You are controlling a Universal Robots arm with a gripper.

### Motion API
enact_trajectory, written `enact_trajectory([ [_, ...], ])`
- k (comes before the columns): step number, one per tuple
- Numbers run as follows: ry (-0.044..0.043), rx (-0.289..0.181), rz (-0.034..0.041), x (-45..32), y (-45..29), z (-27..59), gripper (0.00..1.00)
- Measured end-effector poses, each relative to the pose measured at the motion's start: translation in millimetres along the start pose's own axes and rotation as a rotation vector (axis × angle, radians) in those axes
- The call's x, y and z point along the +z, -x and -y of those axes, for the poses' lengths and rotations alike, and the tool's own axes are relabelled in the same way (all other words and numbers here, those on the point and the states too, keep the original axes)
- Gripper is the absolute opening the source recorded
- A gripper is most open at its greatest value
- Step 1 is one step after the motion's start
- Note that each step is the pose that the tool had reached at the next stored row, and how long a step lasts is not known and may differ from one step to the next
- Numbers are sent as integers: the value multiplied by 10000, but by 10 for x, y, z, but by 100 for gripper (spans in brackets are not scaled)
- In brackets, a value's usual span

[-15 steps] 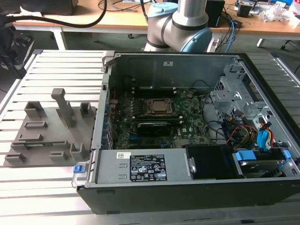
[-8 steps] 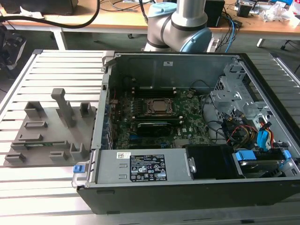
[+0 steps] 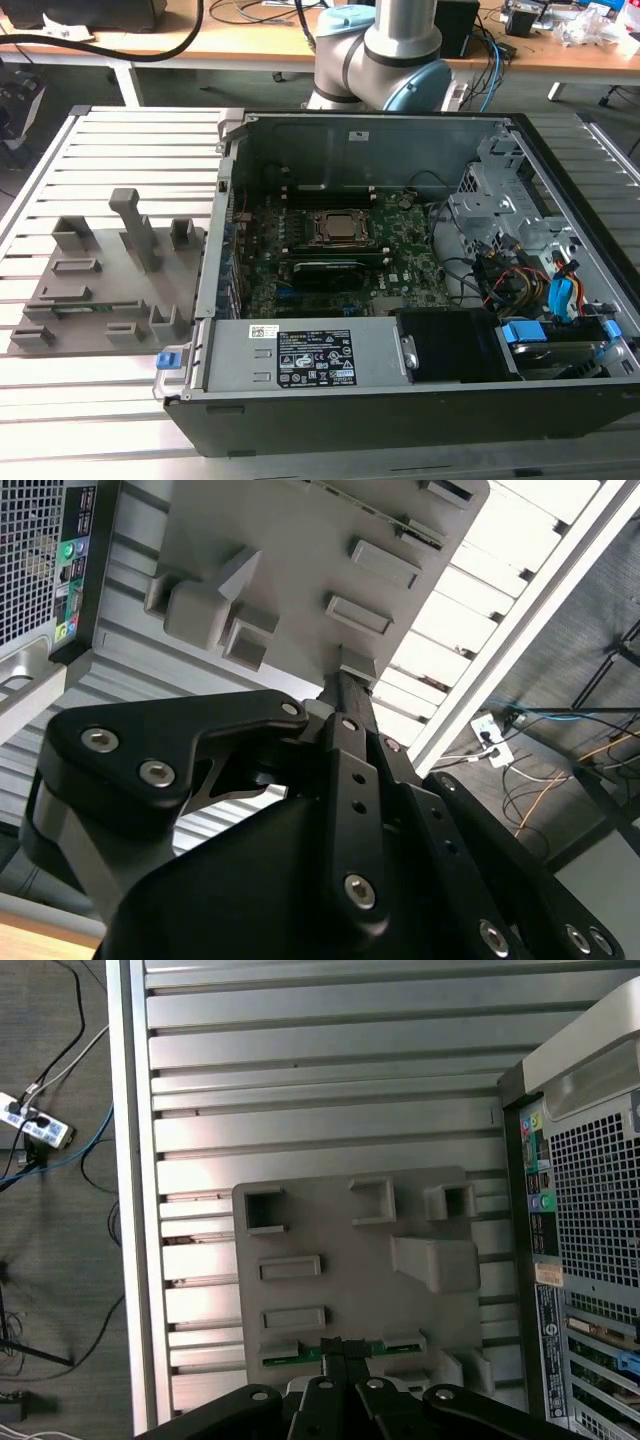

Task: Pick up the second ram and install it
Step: 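Reach for the second ram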

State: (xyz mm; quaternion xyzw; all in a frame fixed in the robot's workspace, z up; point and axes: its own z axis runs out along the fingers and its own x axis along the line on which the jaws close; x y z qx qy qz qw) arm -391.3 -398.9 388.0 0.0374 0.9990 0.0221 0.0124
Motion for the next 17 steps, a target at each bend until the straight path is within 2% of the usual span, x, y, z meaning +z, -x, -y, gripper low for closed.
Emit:
enact_trajectory([
  [3,-10,0,3,2,8,-1,11],
  [11,-33,-1,3,9,94,4,11],
  [15,-35,-1,4,15,122,53,11],
  [17,-85,-2,6,19,135,59,11],
])
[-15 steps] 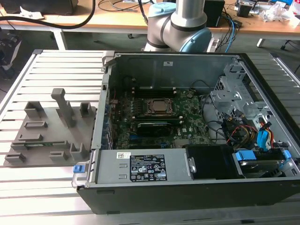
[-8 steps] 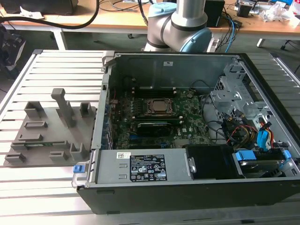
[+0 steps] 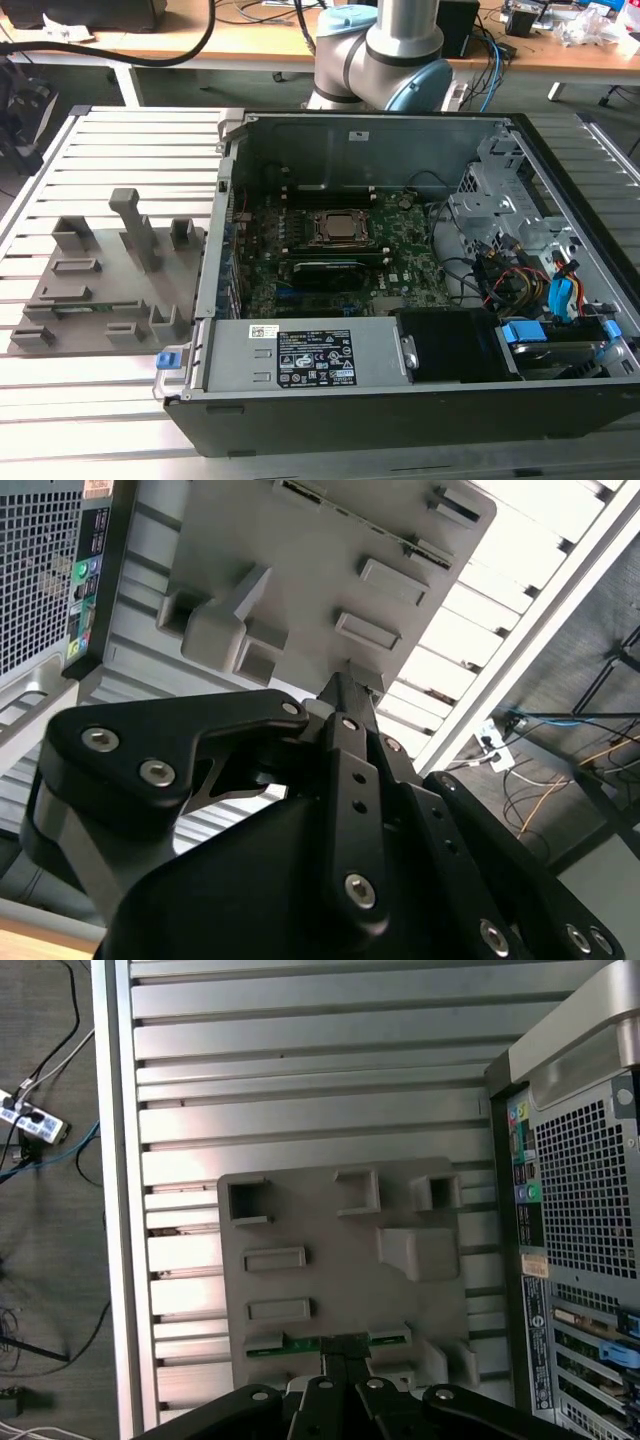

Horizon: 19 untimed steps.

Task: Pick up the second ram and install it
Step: 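Reach for the second ram, then pick up the second ram and move it above second insertion slot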

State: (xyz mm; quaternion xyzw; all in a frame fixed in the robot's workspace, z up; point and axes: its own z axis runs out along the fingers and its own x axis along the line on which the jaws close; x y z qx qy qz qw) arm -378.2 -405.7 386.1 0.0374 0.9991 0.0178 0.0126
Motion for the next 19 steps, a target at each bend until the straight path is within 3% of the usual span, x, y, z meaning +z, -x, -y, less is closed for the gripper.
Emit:
enact_trajectory([
  [12,-16,-5,1,1,9,0,11],
  [19,13,-1184,-41,1,9,0,11],
])
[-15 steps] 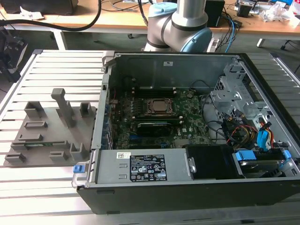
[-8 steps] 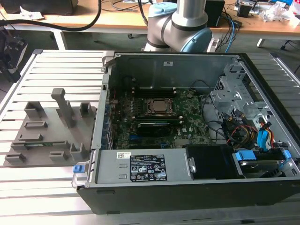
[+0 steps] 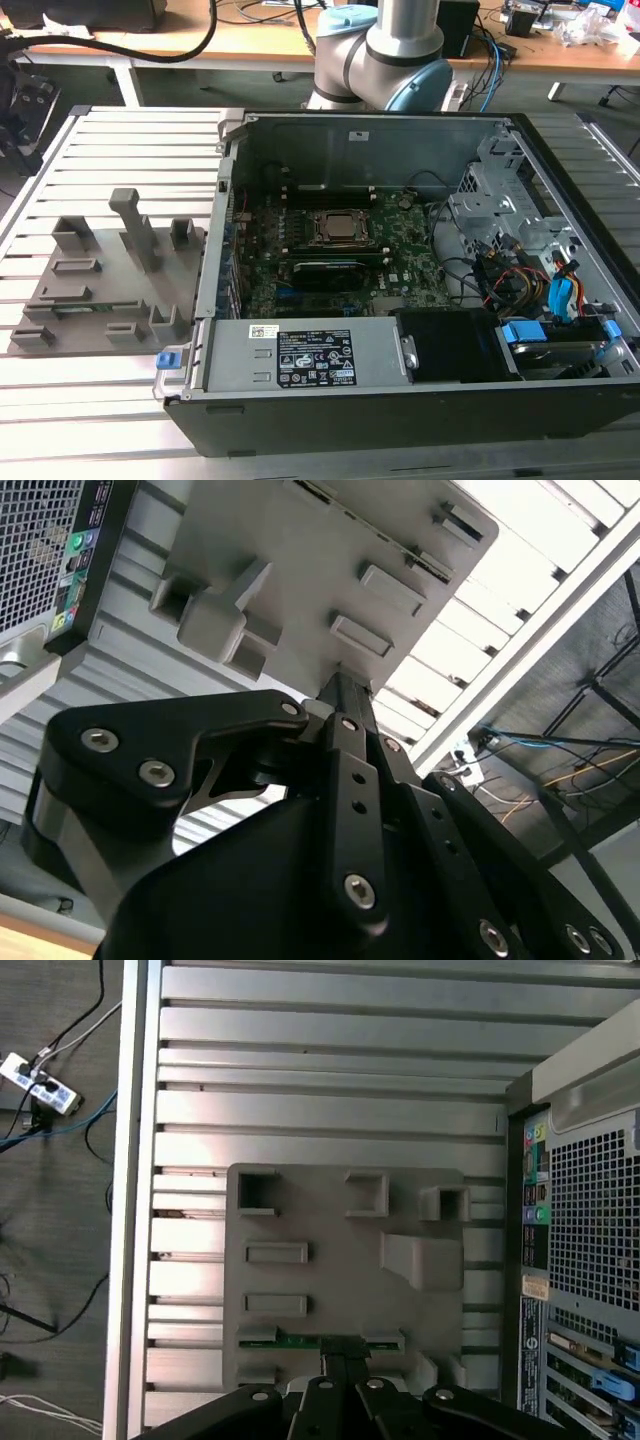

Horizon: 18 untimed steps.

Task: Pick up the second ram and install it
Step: 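Pick up the second ram and move it above second insertion slot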

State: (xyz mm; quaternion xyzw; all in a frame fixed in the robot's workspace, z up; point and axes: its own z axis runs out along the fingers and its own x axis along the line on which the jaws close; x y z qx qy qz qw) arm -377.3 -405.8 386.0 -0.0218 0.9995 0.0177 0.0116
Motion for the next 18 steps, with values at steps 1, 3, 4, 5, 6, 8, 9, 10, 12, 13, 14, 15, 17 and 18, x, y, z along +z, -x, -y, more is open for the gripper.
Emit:
enact_trajectory([
  [1,1,-62,-2,0,0,0,11],
  [3,8,-338,-12,0,0,0,11],
  [4,10,-421,-15,0,0,0,11],
  [5,12,-488,-17,1,0,0,11],
  [6,14,-576,-20,1,2,0,11],
  [8,18,-744,-26,2,2,0,11],
  [9,21,-870,-31,2,2,0,11],
  [10,24,-992,-35,3,2,0,11],
  [12,26,-1106,-38,3,2,0,11],
  [13,28,-1149,-40,3,2,0,11],
  [14,29,-1191,-42,3,2,0,11],
  [15,30,-1229,-42,4,2,0,11],
  [17,34,-1395,-48,4,2,0,11],
  [18,36,-1489,-52,4,2,0,11],
])
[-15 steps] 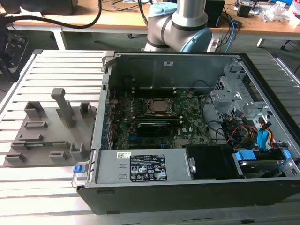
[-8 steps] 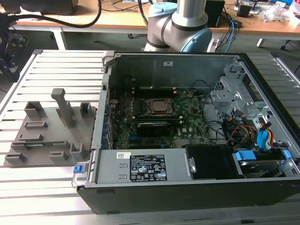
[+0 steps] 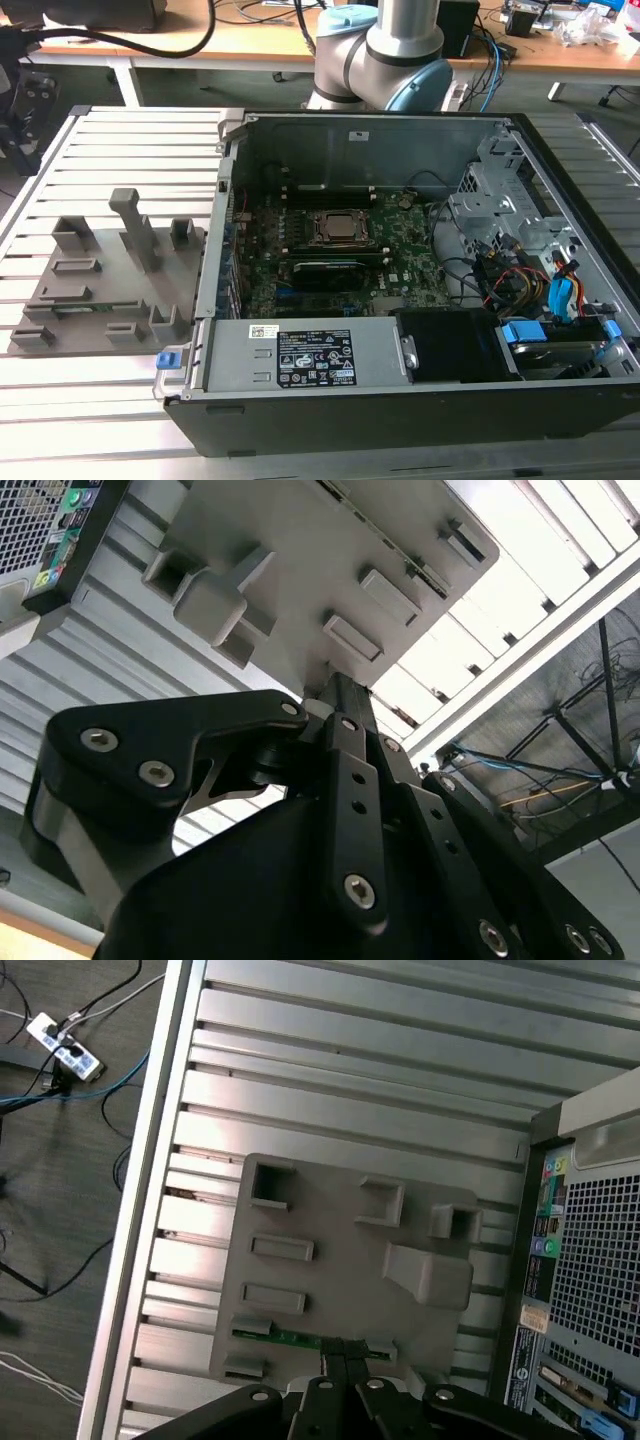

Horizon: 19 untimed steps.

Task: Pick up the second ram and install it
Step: 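Pick up the second ram and move it above second insertion slot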

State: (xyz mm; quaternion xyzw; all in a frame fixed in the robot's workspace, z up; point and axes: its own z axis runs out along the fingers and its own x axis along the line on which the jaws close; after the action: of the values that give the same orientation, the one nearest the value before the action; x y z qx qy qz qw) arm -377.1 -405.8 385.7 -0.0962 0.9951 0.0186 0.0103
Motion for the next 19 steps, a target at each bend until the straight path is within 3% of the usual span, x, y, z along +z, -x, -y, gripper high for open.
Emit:
enact_trajectory([
  [6,14,-631,-23,-1,0,0,11],
  [19,61,-2549,-90,0,0,0,11],
])
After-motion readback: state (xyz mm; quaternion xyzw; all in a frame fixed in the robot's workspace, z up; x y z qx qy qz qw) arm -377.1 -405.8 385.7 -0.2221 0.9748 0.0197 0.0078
